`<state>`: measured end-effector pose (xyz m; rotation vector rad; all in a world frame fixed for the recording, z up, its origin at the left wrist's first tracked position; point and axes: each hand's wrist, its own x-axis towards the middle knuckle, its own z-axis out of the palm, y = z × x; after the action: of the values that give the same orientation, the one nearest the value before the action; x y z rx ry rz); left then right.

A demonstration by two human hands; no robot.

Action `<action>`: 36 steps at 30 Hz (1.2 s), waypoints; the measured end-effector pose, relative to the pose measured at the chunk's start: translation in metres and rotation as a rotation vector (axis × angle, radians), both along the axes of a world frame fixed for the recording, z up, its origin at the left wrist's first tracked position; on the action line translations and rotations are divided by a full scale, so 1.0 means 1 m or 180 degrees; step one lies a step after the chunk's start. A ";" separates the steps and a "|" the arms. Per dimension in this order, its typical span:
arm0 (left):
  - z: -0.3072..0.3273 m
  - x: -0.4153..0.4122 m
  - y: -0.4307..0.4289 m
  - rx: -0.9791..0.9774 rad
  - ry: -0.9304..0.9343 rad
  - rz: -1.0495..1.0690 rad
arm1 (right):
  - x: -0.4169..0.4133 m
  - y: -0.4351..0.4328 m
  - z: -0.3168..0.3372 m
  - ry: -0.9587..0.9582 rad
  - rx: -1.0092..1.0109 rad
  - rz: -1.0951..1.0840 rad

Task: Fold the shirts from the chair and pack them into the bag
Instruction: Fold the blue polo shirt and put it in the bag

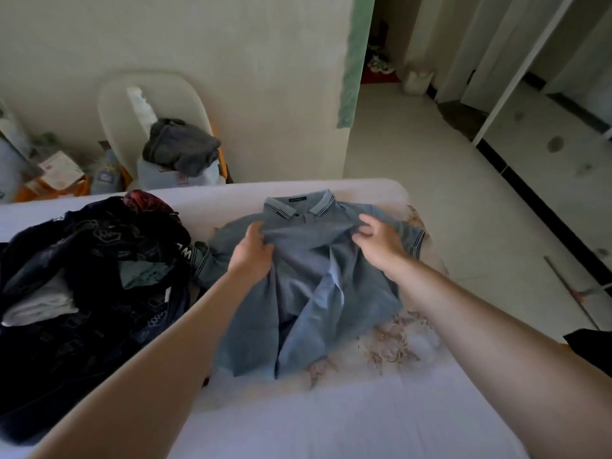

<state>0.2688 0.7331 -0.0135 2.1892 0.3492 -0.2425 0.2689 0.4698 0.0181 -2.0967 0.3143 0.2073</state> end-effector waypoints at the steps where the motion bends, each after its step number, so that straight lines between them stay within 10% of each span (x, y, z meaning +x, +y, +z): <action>1: -0.004 -0.001 -0.001 0.0143 -0.0077 -0.0260 | 0.003 0.002 -0.005 -0.0011 -0.0249 0.0276; 9: -0.074 -0.055 0.008 0.1787 0.0221 -0.2276 | -0.011 0.024 -0.084 -0.0611 -0.1943 0.2594; 15: -0.084 -0.061 0.030 0.2619 0.0049 -0.2284 | 0.011 0.048 -0.105 -0.0897 -0.2891 0.3283; 24: -0.047 -0.011 0.095 0.2689 -0.0284 0.0114 | 0.045 0.038 -0.104 -0.0701 -0.3201 0.2810; 28: -0.048 -0.013 0.081 0.1792 -0.0908 -0.1343 | 0.054 0.039 -0.100 -0.0632 -0.3127 0.2557; 31: -0.058 -0.030 0.055 0.1758 0.0184 -0.2552 | 0.058 0.036 -0.096 -0.0626 -0.3367 0.2357; 36: -0.077 -0.030 0.069 0.2576 -0.0460 -0.2357 | 0.070 0.015 -0.087 -0.0346 -0.3611 0.1593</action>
<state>0.2385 0.8016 -0.0907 3.0426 -0.5709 -0.3848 0.3387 0.4845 -0.0687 -3.2785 -0.2527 0.2325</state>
